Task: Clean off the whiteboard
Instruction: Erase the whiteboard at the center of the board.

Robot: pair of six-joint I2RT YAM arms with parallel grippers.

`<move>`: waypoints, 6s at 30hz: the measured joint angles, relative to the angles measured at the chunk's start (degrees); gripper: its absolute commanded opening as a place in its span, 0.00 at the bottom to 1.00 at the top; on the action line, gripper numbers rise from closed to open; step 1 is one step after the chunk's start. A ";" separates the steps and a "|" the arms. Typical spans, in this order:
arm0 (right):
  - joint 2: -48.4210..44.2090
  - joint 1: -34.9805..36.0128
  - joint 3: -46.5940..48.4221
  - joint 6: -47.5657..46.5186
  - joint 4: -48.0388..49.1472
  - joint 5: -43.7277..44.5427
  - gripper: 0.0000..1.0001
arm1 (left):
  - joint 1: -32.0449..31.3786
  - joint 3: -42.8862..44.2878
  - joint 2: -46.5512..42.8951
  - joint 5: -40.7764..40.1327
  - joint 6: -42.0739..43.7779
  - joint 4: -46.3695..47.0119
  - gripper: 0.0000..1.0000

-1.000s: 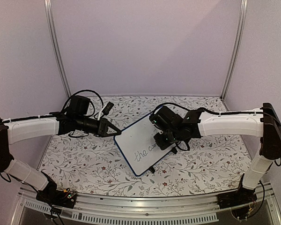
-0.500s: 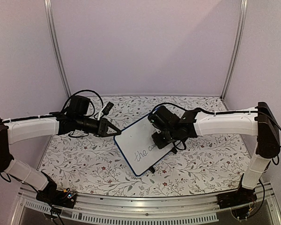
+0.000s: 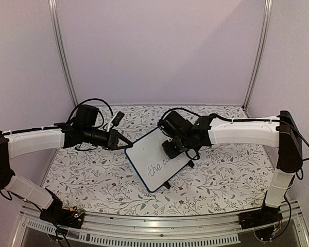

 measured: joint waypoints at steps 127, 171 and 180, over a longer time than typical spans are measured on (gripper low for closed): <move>-3.98 -4.04 -8.52 -0.28 4.33 -2.75 0.20 | 0.09 -0.15 -0.31 0.48 -0.44 0.09 0.00; -5.92 -6.14 -9.29 -0.24 3.26 -1.95 0.20 | 0.09 -0.15 -0.33 0.74 -0.42 0.15 0.00; -5.90 -6.27 -9.11 -0.11 3.67 -1.99 0.20 | 0.09 -0.15 -0.33 0.74 -0.42 0.15 0.00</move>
